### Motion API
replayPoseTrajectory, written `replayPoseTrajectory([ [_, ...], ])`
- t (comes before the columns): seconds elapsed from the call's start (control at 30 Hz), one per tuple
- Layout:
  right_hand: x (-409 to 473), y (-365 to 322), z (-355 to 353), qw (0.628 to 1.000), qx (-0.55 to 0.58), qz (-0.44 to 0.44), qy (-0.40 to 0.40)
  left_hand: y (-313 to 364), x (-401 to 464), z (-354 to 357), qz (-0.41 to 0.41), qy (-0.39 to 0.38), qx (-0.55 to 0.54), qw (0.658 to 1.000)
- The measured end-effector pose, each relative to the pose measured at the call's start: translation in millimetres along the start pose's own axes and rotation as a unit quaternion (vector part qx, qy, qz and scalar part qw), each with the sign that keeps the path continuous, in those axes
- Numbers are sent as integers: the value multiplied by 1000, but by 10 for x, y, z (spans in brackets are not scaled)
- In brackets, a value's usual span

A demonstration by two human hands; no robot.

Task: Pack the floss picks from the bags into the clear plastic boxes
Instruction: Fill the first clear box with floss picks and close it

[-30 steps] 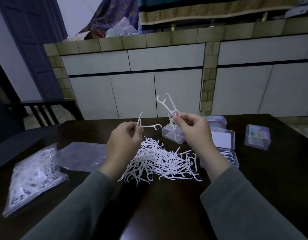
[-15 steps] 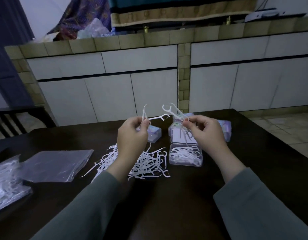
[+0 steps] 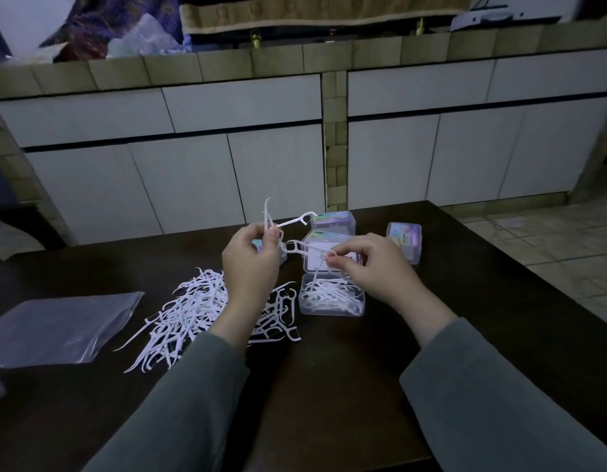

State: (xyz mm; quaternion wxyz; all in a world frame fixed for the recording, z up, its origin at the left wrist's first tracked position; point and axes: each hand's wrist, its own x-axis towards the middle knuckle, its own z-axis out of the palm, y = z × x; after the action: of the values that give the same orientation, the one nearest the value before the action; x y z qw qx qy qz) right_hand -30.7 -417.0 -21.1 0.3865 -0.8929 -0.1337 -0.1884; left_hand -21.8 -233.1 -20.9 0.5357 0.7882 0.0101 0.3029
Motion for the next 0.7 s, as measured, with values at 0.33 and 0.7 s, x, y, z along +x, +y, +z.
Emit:
replayPoseTrajectory([
  [0.33,-38,-33,-112,967,-243,31,-76,-59,11,-62,21,-5,-1,1000],
  [0.7,-186,92,-300,967,-185,91,-147,37,-156,58,65,-172,-11,983],
])
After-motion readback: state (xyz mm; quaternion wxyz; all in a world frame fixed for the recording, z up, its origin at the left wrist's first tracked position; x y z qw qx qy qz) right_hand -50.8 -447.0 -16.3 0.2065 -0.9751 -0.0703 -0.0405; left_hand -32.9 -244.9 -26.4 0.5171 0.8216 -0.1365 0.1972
